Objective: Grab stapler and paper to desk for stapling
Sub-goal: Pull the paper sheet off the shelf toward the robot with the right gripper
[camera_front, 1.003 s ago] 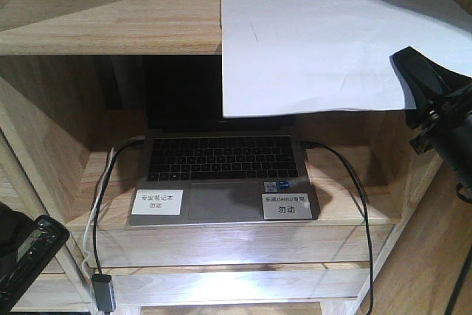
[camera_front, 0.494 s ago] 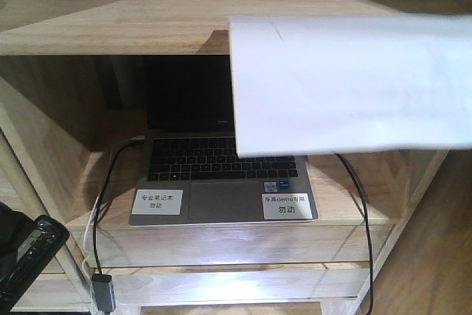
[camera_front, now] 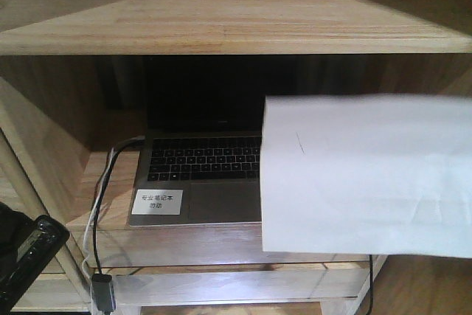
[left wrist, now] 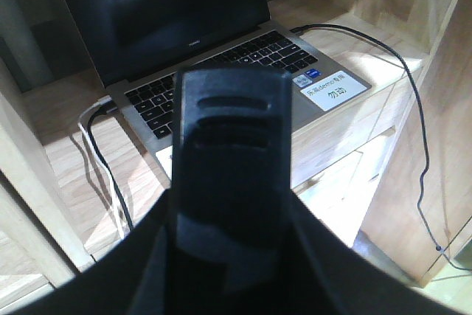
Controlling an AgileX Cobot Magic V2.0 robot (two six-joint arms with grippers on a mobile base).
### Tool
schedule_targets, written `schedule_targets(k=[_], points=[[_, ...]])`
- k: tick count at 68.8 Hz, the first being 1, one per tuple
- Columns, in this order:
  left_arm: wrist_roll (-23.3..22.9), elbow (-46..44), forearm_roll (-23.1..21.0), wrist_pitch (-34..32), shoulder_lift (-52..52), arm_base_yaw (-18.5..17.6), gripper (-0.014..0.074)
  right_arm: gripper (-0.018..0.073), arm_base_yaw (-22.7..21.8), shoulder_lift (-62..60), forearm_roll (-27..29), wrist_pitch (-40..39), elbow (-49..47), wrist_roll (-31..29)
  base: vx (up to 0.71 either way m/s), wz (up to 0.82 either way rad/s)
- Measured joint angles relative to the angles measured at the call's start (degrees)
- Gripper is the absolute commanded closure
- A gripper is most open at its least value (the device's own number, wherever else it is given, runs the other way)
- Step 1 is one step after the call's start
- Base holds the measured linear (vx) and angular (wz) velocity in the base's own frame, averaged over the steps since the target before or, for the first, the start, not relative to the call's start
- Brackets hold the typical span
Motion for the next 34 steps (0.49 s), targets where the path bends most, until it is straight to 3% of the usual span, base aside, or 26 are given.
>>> schedule_targets(k=[20,34], points=[[0.0,0.0,0.0,0.0,0.0,0.0,0.0603,0.0561,0.0,-9.9,-0.1,10.4,0.3,0.9,0.00,0.00],[0.0,0.0,0.0,0.0,0.0,0.0,0.0603,0.0561,0.0,-11.3,-0.1,11.9,0.3,1.2,0.00,0.00]])
